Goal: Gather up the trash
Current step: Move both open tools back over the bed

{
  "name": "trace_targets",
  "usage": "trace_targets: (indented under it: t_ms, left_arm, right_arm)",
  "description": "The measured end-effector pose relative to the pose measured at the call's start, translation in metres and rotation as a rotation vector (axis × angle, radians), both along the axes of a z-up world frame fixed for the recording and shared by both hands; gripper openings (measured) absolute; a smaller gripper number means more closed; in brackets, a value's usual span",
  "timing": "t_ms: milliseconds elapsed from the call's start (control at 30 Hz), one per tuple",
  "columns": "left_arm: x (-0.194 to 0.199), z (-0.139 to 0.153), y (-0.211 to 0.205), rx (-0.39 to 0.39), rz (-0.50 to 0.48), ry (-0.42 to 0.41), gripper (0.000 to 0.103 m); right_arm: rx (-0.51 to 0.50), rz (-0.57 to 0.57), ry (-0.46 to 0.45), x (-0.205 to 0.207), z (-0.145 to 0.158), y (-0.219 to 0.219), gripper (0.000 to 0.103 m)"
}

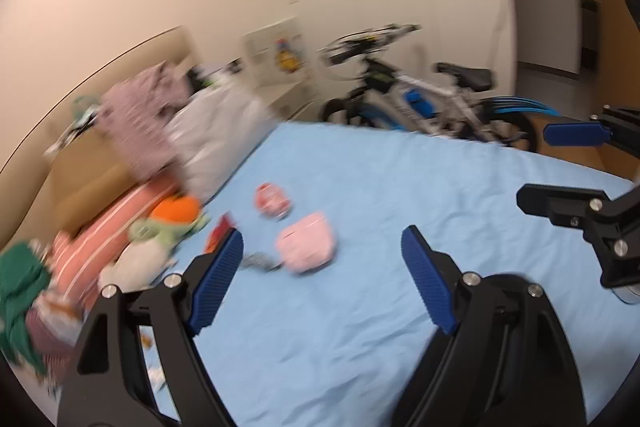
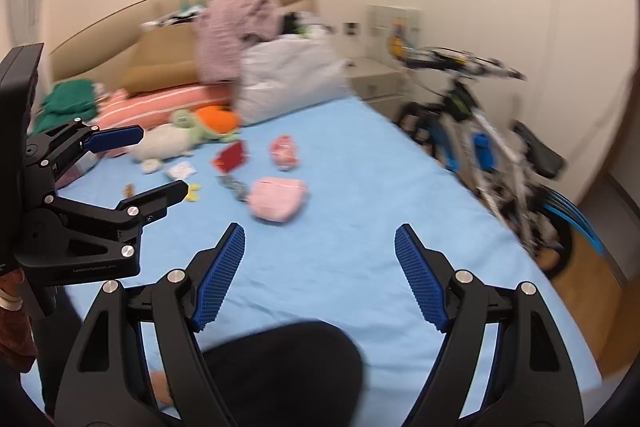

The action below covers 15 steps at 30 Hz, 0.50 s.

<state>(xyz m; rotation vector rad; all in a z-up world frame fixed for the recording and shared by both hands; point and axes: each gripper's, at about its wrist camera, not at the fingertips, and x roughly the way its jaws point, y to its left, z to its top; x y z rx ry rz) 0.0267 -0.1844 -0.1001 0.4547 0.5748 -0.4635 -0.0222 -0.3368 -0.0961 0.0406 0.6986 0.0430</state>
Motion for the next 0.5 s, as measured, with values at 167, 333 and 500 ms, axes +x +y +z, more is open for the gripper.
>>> trace_targets:
  t_ms: [167,333,500]
  left_arm:
    - [0.021,-0.008,0.105,0.011,0.252,-0.009,0.085]
    - [0.031,-0.019,0.185,0.024,0.479,-0.014,0.086]
    - [0.042,-0.038,0.247,0.028,0.661,-0.004,0.086]
  right_arm:
    - [0.03,0.218,-0.014,0.054,-0.011,0.097,0.074]
    - [0.019,0.361,-0.03,0.083,-0.015,0.169,0.074]
    - [0.01,0.457,-0.045,0.108,-0.024,0.222,0.074]
